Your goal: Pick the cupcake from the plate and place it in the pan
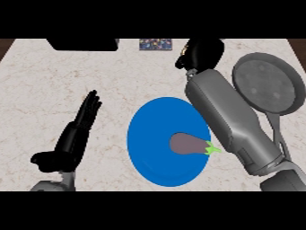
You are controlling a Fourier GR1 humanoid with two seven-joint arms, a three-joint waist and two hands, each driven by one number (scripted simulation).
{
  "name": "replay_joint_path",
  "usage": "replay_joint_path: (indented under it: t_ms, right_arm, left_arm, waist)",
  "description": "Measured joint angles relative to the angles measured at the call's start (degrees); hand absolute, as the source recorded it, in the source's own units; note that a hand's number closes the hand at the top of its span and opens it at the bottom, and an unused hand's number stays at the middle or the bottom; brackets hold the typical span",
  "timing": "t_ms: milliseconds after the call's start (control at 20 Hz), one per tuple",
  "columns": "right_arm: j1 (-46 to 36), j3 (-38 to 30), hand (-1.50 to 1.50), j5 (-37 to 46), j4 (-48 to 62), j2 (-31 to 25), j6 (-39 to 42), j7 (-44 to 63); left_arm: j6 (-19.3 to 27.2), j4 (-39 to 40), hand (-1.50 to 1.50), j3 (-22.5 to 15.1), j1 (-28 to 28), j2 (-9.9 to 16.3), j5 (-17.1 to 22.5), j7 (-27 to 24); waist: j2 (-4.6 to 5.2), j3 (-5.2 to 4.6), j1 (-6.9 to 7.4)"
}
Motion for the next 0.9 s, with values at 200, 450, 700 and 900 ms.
replay_joint_path:
  t_ms: [200,450,700,900]
  right_arm:
    - [0.78,-3.60,1.50,1.24,-0.34,-1.60,-3.92,-0.18]
    - [3.49,-8.20,1.50,2.32,0.24,-4.63,-9.85,-0.84]
    - [8.06,-10.42,1.50,5.01,0.82,-8.88,-13.70,-1.73]
    - [10.98,-12.04,1.50,7.78,3.74,-13.67,-17.19,-3.47]
  left_arm:
    - [0.91,0.07,0.00,-0.50,0.07,-0.89,-0.85,0.03]
    - [0.41,0.10,0.00,0.67,-1.13,-0.51,-0.23,0.71]
    - [-0.62,-0.72,0.00,1.40,-0.18,0.12,0.35,0.66]
    - [-0.17,-0.88,0.00,0.90,-0.63,-0.58,-0.30,1.29]
  waist:
    - [0.02,0.03,-0.28]
    - [0.13,0.05,-0.39]
    - [0.07,0.06,-0.41]
    - [0.22,0.08,-0.25]
